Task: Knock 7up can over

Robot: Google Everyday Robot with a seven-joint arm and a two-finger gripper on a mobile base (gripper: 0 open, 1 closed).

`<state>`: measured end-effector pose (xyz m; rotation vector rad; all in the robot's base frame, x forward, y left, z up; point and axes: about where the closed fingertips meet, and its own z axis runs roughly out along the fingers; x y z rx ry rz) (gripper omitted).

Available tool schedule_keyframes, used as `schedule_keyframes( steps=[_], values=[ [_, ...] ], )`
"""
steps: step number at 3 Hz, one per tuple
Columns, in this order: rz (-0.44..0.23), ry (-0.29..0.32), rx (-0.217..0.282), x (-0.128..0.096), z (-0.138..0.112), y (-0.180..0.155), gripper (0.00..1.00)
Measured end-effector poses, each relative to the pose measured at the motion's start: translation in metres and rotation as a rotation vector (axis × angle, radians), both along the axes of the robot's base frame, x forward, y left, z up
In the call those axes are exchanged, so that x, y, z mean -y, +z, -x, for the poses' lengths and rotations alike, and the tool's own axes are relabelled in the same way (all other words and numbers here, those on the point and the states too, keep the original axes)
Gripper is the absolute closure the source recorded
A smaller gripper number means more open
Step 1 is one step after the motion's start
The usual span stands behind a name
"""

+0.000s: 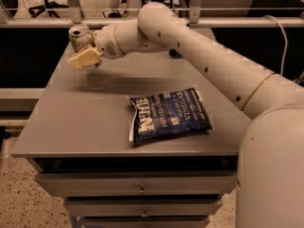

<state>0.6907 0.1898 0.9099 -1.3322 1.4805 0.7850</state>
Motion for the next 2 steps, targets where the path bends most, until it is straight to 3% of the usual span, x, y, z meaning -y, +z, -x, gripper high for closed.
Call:
schedule_keyframes(
  steps=[1, 2],
  values=[
    [0.084, 0.024, 0.051, 0.032, 0.013, 0.027, 1.00],
    [0.201, 0.059, 0.060, 0.053, 0.021, 0.035, 1.00]
  ],
)
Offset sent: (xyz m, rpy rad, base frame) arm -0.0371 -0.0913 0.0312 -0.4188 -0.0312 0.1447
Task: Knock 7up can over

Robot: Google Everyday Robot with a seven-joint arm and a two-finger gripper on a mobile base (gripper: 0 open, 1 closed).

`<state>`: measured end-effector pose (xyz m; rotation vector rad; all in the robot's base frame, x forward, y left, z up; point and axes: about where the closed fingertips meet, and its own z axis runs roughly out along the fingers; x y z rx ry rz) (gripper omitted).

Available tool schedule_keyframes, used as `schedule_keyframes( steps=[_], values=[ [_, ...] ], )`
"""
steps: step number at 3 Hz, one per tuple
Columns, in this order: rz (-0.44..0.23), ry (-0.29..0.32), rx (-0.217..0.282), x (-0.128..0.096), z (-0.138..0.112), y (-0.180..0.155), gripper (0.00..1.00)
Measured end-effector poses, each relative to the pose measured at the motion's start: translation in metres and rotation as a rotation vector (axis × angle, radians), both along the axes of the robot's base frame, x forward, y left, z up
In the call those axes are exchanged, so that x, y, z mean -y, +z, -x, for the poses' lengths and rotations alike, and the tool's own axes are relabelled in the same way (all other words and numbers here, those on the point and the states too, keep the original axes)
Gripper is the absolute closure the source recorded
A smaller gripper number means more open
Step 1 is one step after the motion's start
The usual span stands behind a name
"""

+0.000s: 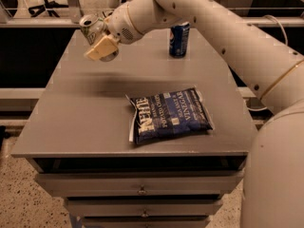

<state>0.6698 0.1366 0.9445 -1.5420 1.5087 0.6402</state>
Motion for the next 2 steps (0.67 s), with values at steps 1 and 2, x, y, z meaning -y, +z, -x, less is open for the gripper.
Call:
schedule_keyframes(
  steps=[1, 2],
  values=[
    [0.157, 0.041, -0.030, 0.016, 0.012, -0.015, 1.00],
    [0.307, 0.071, -0.042, 0.027, 0.023, -0.032, 1.00]
  ],
)
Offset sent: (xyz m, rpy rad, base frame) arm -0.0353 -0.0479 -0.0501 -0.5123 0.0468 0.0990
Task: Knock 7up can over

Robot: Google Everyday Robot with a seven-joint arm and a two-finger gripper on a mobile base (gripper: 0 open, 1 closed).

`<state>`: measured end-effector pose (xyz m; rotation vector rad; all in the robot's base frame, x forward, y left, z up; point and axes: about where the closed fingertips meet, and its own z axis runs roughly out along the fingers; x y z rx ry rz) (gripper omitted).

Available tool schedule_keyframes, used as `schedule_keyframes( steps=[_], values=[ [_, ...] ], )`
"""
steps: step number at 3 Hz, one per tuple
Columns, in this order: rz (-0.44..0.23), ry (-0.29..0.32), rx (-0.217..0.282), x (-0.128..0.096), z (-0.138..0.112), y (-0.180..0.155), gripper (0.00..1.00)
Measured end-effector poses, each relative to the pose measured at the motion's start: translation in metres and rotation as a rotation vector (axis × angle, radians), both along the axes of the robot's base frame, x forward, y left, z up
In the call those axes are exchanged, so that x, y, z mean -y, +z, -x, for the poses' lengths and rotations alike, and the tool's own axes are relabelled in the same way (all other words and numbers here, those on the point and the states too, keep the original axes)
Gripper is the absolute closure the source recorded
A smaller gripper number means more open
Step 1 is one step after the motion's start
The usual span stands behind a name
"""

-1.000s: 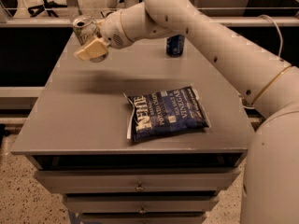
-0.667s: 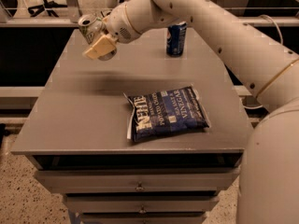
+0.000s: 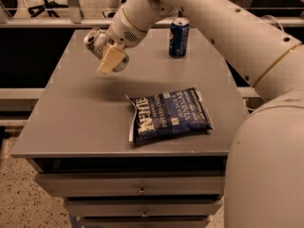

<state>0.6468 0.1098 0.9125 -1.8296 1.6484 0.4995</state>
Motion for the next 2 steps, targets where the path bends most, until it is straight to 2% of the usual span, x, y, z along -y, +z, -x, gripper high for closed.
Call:
schedule_keyframes(
  steps=[1, 2],
  values=[
    [0.123, 0.025, 0.004, 0.005, 0.006, -0.016, 1.00],
    [0.208, 0.051, 0.005, 0.003, 0.008, -0.032, 0.87]
  ],
)
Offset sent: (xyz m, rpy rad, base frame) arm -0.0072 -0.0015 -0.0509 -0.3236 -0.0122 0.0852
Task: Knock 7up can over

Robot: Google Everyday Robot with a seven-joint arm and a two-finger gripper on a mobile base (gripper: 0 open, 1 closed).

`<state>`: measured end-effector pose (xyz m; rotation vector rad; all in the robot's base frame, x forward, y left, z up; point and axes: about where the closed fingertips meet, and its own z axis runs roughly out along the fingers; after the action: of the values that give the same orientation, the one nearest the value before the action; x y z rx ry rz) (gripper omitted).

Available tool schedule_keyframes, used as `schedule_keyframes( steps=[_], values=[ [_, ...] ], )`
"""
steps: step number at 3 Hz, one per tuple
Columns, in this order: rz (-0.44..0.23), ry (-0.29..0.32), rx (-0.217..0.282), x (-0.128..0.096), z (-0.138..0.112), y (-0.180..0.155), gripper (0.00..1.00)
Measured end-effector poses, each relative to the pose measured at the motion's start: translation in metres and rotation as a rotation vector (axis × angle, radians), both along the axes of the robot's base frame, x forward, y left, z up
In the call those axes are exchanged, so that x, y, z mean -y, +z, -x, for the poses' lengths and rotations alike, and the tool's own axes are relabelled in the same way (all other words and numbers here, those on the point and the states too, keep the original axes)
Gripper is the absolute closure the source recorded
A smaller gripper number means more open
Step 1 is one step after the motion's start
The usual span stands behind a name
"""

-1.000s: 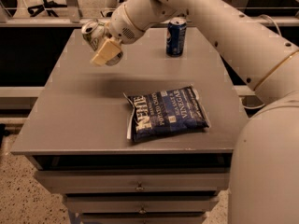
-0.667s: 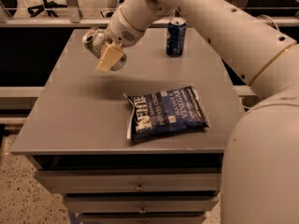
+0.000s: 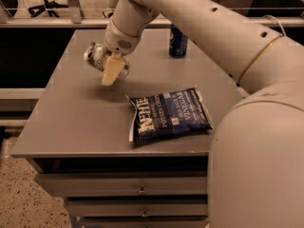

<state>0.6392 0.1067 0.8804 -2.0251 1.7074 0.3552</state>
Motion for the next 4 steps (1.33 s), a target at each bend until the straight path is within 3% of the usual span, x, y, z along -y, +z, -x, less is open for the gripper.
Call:
schedule_keyframes(
  steps=[2, 3, 4],
  values=[
    [0.193, 0.063, 0.006, -0.010, 0.001, -0.036, 0.40],
    [0.254, 0.080, 0.007, -0.007, 0.000, -0.043, 0.17],
    [0.254, 0.080, 0.007, -0.007, 0.000, -0.043, 0.00]
  ],
)
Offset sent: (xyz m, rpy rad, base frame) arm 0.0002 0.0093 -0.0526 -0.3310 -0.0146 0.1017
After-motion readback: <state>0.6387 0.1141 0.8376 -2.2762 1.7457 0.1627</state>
